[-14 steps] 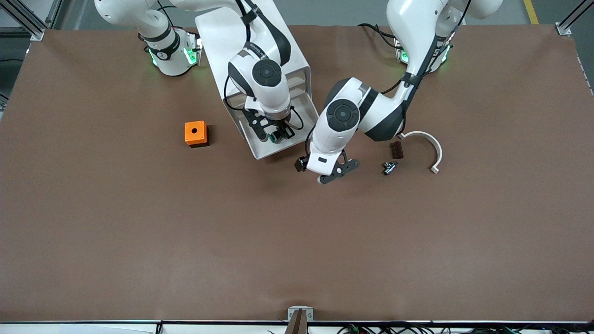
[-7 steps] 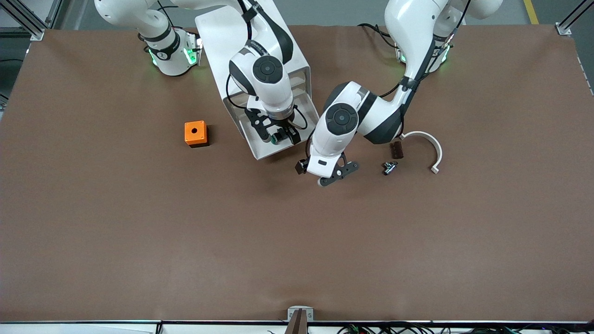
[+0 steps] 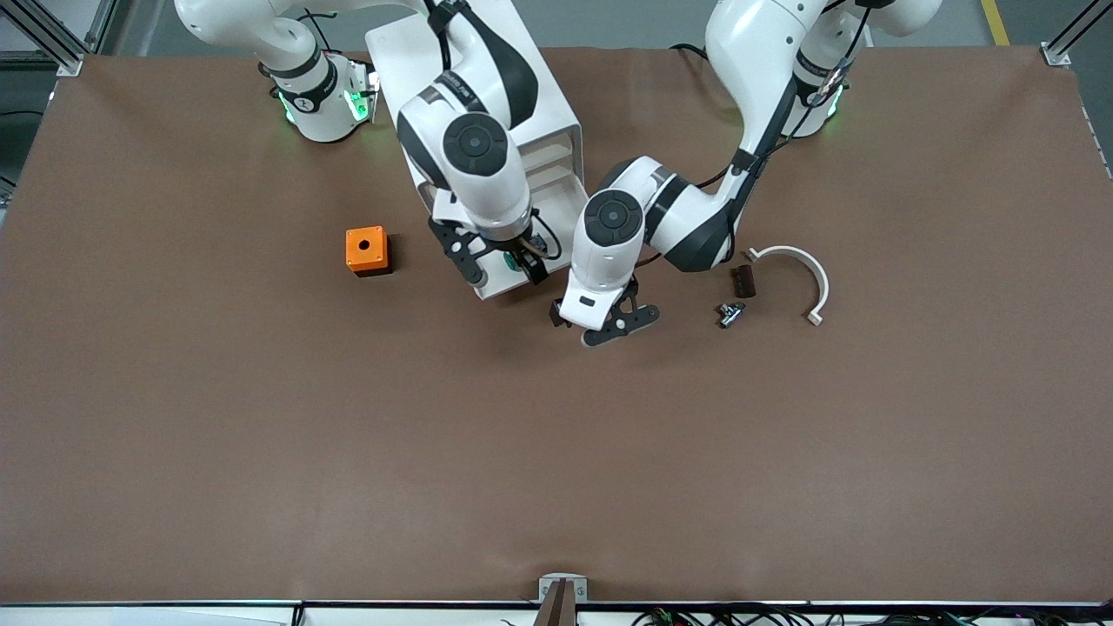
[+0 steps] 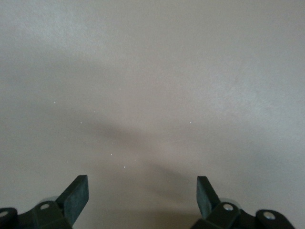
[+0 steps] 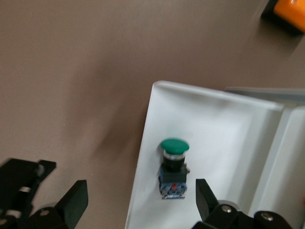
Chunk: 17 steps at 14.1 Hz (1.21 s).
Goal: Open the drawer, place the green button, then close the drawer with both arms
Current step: 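Withdraw the right gripper while the left gripper pushes the drawer in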
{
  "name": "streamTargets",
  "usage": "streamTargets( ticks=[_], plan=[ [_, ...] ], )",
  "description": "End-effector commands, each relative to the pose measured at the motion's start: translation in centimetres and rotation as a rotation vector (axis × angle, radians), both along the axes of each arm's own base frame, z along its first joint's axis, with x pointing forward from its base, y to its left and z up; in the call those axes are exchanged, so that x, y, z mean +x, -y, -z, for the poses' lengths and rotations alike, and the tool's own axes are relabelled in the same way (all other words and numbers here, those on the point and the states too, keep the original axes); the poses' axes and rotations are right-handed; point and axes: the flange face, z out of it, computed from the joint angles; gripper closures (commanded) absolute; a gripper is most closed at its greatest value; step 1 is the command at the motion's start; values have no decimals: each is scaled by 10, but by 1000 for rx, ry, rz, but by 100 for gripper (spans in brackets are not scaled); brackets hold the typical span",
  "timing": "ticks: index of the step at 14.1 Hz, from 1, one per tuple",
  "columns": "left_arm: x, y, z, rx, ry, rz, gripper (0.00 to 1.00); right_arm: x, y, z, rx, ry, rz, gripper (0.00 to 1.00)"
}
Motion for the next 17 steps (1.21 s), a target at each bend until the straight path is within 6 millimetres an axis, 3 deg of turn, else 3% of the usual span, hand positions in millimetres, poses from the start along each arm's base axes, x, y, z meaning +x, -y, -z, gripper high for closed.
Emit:
streamTargets(
  ticks=[1,6,9,12,17],
  plan=[
    [1,6,4,10,17,-6,0,29,38,-26,17,-52,-93,0],
    [-11,18,12,13,4,9,0,73,139,-70,40,-117,-247,0],
    [-21,27,17,15,-7,-59,0,92,197,-84,59,-111,-334,0],
    [-40,48,20,14,-11,-88,0,104,261,-102,72,-115,-416,0],
    [-72,76,26,2,-36,-46,0,103,330,-132,85,-99,-505,0]
  ],
)
